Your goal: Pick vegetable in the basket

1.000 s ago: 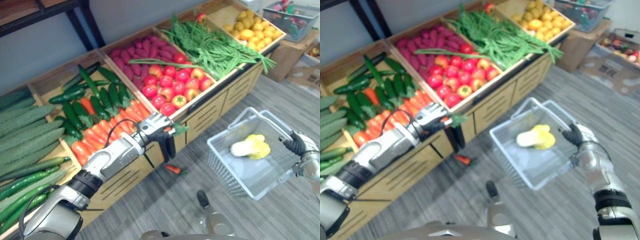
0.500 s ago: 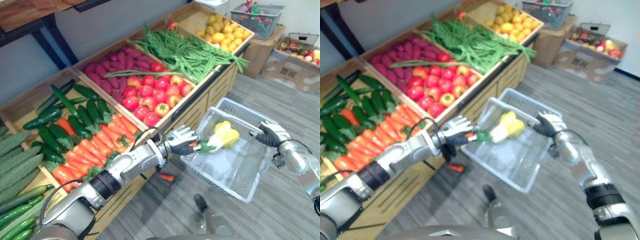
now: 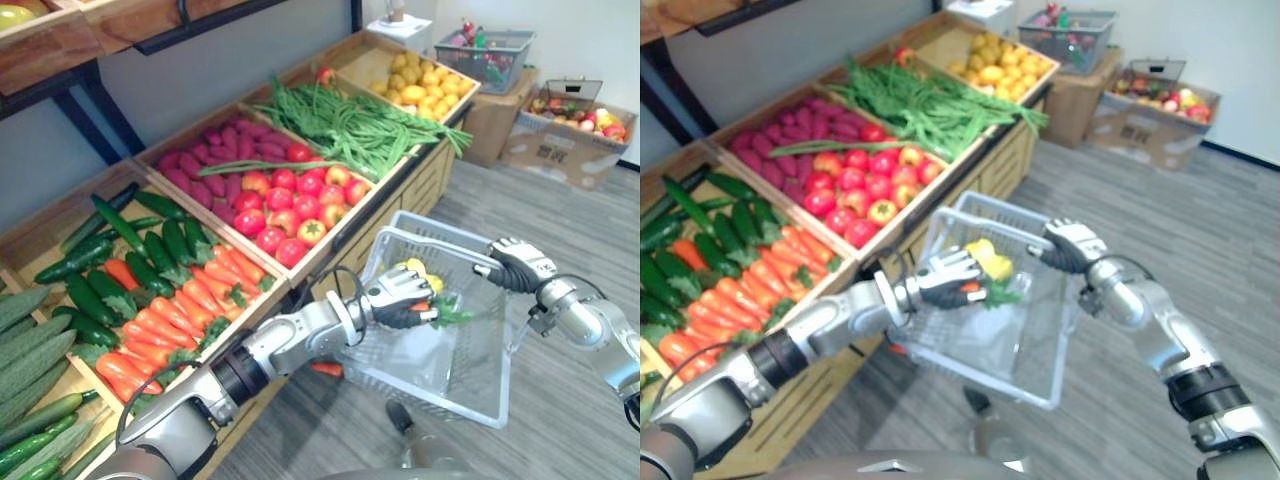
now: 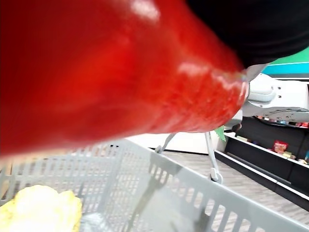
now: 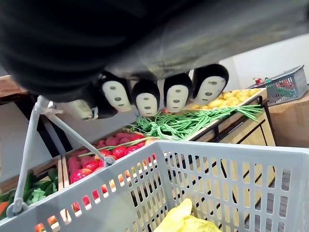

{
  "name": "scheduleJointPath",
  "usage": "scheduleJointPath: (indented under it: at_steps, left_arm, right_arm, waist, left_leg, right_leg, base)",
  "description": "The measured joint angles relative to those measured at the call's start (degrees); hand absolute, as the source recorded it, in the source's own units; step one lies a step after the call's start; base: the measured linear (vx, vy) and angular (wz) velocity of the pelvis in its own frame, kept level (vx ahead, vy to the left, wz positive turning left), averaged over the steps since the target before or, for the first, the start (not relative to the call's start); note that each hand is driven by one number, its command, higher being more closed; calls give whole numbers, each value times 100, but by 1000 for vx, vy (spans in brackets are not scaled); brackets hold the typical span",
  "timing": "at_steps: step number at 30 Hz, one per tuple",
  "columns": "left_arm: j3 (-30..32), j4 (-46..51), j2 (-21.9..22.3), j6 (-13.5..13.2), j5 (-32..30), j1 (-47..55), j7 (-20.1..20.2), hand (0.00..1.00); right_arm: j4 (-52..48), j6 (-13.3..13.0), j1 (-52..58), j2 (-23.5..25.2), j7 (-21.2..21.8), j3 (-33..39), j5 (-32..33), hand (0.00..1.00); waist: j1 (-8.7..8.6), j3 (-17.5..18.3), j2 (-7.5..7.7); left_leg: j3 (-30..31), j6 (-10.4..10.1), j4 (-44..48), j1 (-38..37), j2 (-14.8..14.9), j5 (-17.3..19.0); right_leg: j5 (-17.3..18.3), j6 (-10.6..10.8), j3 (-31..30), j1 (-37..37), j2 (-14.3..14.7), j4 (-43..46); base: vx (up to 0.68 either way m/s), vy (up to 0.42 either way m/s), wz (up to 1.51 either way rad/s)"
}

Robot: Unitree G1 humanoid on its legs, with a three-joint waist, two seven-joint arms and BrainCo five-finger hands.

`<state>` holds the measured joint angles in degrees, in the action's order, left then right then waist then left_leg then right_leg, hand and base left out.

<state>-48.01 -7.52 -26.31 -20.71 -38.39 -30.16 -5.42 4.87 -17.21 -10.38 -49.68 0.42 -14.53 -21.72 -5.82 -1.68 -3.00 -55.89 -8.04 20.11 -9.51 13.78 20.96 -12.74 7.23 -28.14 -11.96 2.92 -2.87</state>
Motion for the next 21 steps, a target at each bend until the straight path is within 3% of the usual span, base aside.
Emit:
scheduleJointPath:
  at_steps: [5,15,16,21]
  left_arm:
    - [-136,-91,141,-2,-3,-1,83,100]
    - [-132,-1201,411,38,-77,-42,156,100]
    - [-132,-1322,422,64,-119,-76,154,0]
    - [-108,-1662,466,122,-298,-182,139,0]
  right_arm:
    - [-220,-71,-1,0,0,-12,203,100]
    - [-268,-72,-110,18,101,-419,253,100]
    - [-268,-75,-110,18,157,-430,253,100]
    - [-268,-75,-111,28,191,-433,253,100]
  waist:
    - [-17,11,1]
    - [-52,9,10]
    - [-58,6,14]
    - [-131,-10,36]
  left_leg:
    - [-19,-49,23,-14,6,18]
    - [-3,-67,123,40,68,46]
    - [-3,-66,111,39,58,46]
    - [-4,-63,47,43,-11,46]
  right_leg:
    - [52,-22,-38,-2,11,0]
    - [-5,2,-36,-67,36,-23]
    - [-5,2,-44,-69,35,-28]
    - [-16,19,-80,-68,-2,-106]
  base:
    - [7,5,-4]
    - [39,14,-1]
    - [45,31,-3]
    - [8,6,-1]
